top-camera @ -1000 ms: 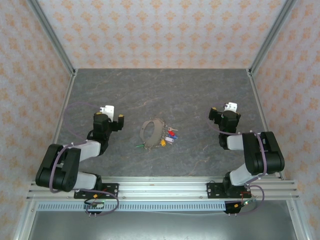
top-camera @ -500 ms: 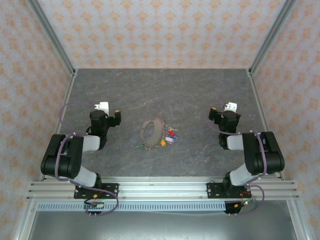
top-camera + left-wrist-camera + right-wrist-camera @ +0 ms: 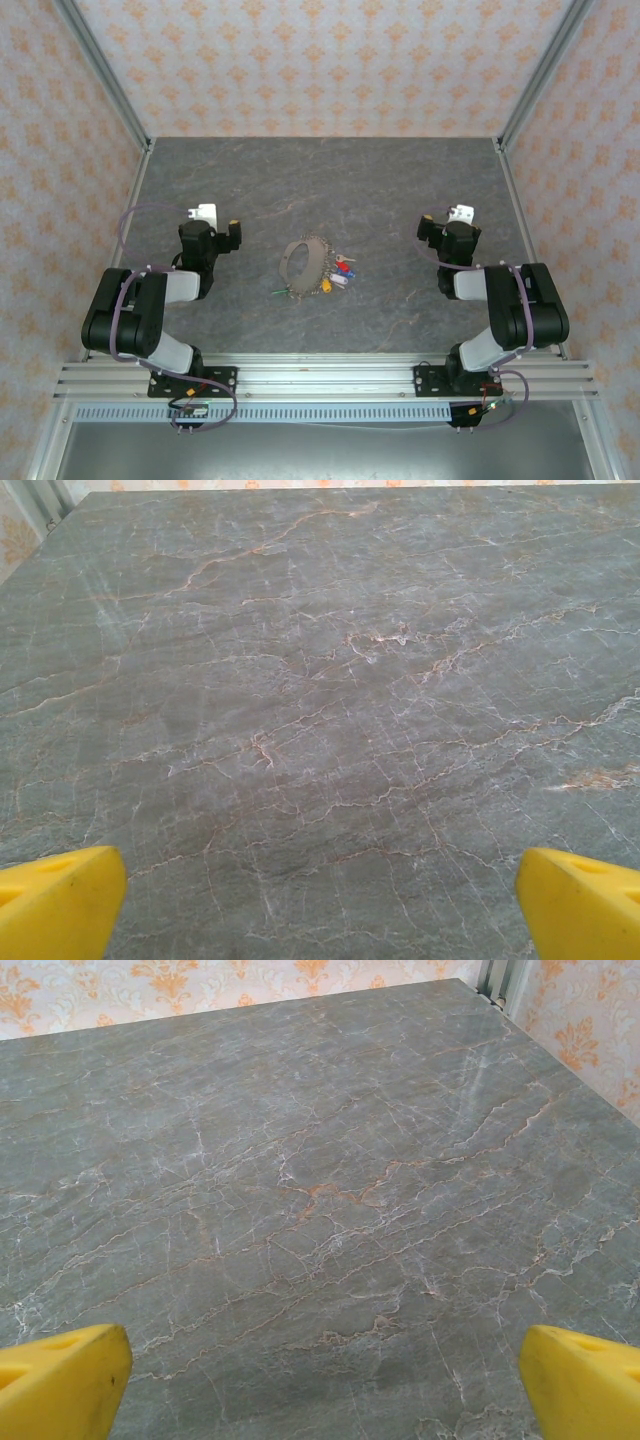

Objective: Put the keys on the keyring

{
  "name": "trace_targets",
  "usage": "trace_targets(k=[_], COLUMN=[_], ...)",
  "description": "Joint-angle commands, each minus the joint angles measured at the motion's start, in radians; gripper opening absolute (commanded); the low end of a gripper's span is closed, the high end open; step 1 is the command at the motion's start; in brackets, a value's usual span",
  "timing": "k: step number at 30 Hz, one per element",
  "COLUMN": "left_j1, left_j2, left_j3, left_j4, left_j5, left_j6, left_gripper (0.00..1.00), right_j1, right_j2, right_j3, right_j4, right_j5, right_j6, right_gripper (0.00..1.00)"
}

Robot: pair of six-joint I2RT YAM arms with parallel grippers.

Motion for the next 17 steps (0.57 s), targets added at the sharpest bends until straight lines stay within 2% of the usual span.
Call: trace_targets(k=[1,17], left_j1=[-0.002,-0.003], left_j2=[-0.005,-0.005], left_j3=[0.016,0.017], left_j4=[0.016,0.016], left_j5=[-0.034,-0.033], left_j6=[-0.009,-0.009], left_gripper=[1.00,1.00], right_j1=[-0.006,-0.006], right_j2=[-0.003,-0.004], right_j3=[0.006,0.006], right_j4=[-0.002,-0.002], right_j5=[-0.005,-0.005], right_j6=[0.003,0.003], right_gripper=[0.99,0.99])
